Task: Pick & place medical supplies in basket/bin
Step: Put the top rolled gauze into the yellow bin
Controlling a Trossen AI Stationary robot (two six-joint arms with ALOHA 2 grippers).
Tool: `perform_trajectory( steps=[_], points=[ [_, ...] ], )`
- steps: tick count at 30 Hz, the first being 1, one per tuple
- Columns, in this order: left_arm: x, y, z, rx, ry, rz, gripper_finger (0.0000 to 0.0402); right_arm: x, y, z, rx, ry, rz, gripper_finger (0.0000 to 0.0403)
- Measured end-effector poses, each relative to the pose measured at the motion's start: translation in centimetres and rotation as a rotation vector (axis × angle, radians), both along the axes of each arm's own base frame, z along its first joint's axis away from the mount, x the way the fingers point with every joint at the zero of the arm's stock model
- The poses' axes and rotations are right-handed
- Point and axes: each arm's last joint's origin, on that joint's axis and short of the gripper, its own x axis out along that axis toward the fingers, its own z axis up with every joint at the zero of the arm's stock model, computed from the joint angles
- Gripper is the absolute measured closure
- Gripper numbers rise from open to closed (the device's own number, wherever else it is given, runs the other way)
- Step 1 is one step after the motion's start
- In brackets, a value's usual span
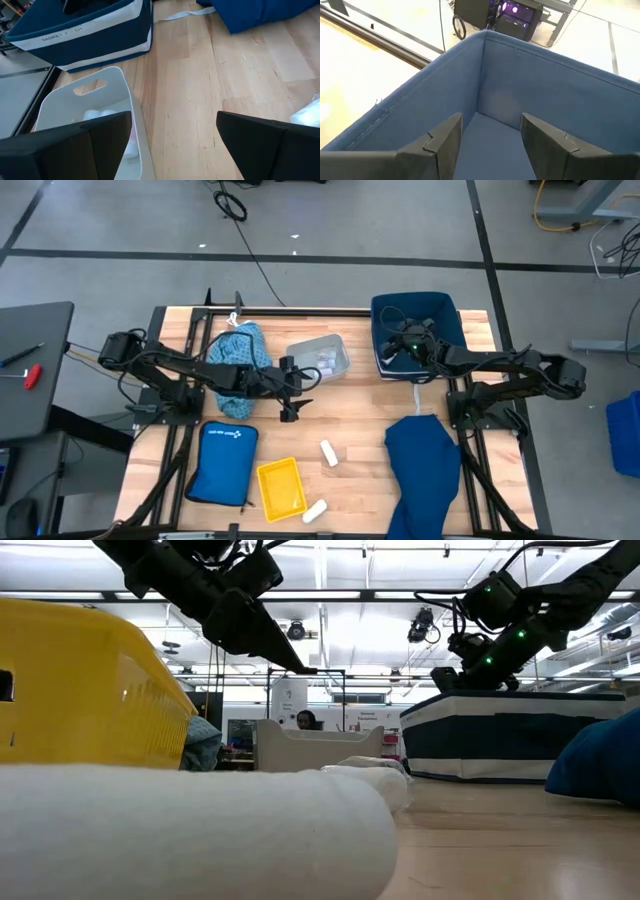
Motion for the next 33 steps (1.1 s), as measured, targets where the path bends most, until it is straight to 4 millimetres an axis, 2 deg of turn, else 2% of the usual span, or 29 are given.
perform_trajectory(
  steps=[16, 28, 33],
  points=[
    [0.0, 0.0, 0.0, -0.01, 0.0, -0.005, 0.0103, 0.1, 2.6, 3.2, -0.114, -0.112, 0.139, 0.0193],
    [0.0, -0.1, 0.0, -0.022, 0.0, -0.019, 0.0103, -0.4, 2.2, 2.6, -0.085, -0.039, 0.125, 0.0193],
    [0.0, -0.1, 0.0, -0.023, 0.002, -0.03, 0.0103, -1.5, 0.3, 2.2, 0.095, -0.009, 0.151, 0.0193]
  ],
)
